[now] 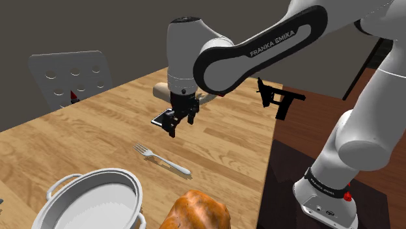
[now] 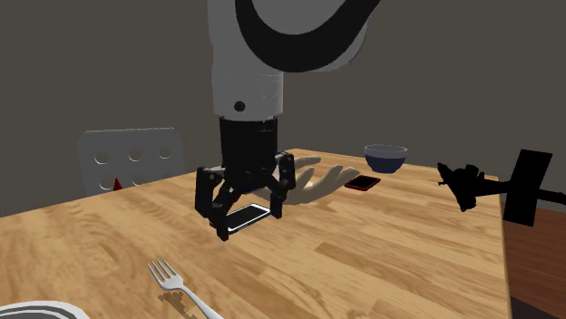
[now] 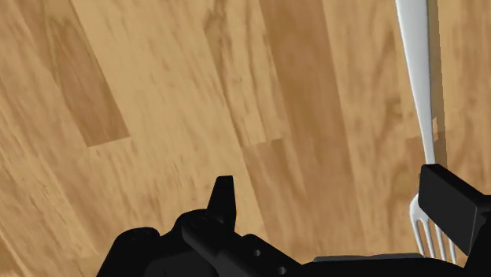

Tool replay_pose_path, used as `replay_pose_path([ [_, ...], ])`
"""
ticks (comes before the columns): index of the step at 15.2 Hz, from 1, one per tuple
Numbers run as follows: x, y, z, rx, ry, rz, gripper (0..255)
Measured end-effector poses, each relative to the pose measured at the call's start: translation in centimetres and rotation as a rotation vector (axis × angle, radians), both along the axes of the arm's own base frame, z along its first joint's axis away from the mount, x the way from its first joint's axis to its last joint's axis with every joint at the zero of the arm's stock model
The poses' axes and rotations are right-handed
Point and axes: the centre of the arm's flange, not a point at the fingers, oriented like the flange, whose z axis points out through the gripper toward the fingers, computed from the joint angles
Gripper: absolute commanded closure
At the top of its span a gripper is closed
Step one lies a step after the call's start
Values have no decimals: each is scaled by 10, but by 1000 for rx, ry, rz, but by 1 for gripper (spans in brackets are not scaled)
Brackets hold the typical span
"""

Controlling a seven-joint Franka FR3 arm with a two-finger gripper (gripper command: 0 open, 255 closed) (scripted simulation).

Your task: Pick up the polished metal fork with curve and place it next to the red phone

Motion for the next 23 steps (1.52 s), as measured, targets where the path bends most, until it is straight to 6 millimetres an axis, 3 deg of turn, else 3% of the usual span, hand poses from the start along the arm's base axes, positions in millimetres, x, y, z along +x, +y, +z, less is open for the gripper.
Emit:
replay_pose_path([
  [7,41,73,-34,33,-2,-24,0],
  [10,52,91,-47,42,-3,-31,0],
  [17,57,97,-84,43,-3,-33,0],
  [23,57,97,-87,44,-3,-33,0],
])
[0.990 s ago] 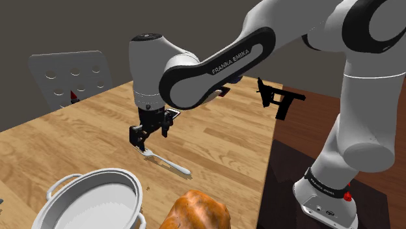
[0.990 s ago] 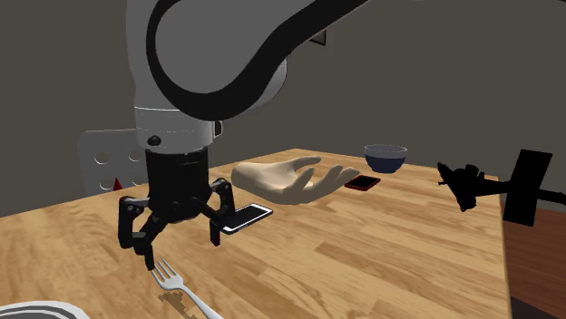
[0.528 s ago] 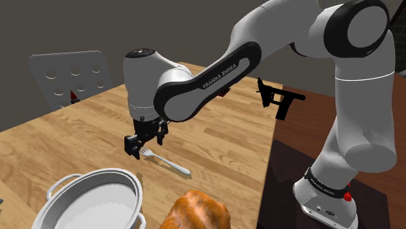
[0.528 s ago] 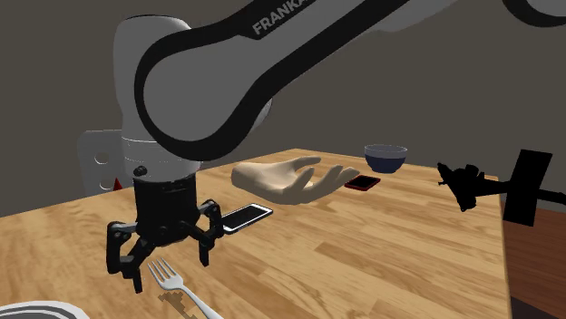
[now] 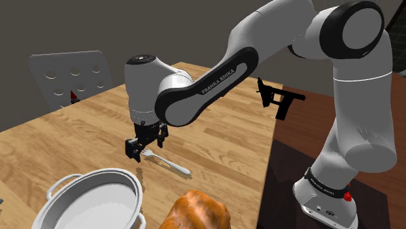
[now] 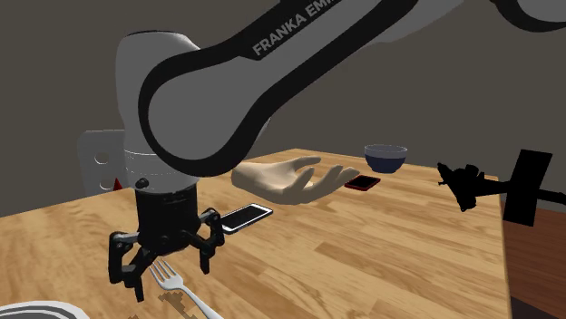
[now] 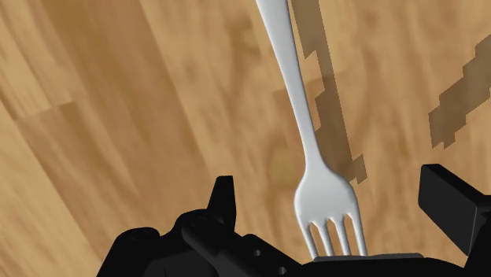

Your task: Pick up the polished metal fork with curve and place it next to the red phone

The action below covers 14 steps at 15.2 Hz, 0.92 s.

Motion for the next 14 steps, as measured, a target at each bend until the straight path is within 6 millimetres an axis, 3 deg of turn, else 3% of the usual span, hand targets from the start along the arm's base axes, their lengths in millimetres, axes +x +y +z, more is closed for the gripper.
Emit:
replay_pose_path([
  [1,0,0,0,0,0,0,255],
  [14,0,0,11,0,-1,-1,255],
])
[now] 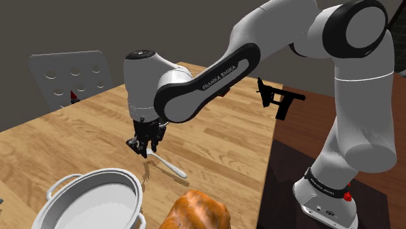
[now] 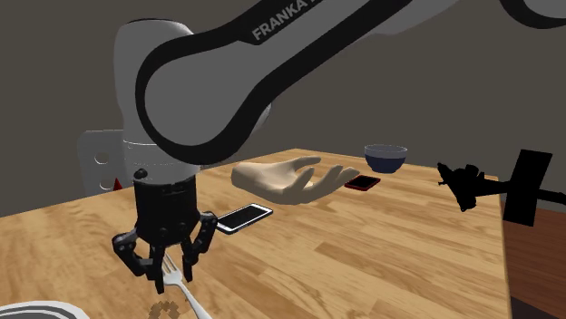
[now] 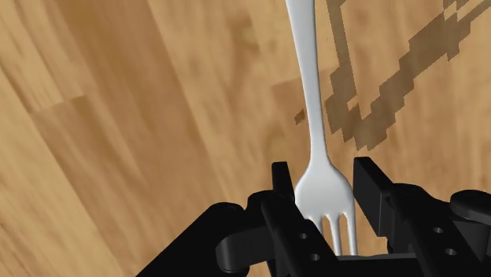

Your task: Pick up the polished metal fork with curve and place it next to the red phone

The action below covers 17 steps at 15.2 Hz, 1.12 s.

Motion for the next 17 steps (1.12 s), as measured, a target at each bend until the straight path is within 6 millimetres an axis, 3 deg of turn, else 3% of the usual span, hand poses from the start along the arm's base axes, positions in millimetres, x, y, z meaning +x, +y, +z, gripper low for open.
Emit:
replay_pose_path([
  [14,-1,0,72,0,1,1,255],
  [17,6,-26,75,0,1,0,255],
])
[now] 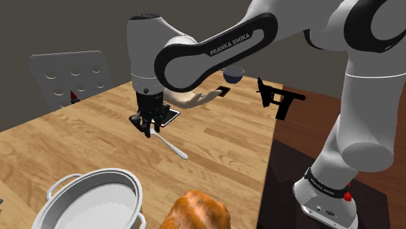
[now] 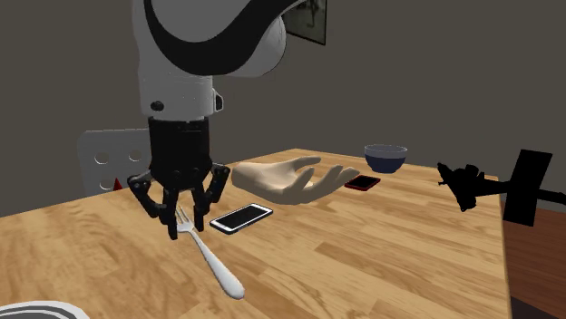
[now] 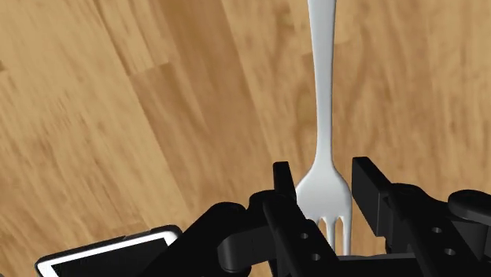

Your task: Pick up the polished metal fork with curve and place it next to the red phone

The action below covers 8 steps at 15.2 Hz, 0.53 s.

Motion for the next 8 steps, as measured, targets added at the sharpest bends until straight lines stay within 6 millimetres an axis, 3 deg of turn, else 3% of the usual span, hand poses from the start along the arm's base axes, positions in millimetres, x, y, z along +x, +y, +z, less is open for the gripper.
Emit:
replay_pose_path([
  [8,20,-103,1,0,0,-1,255],
])
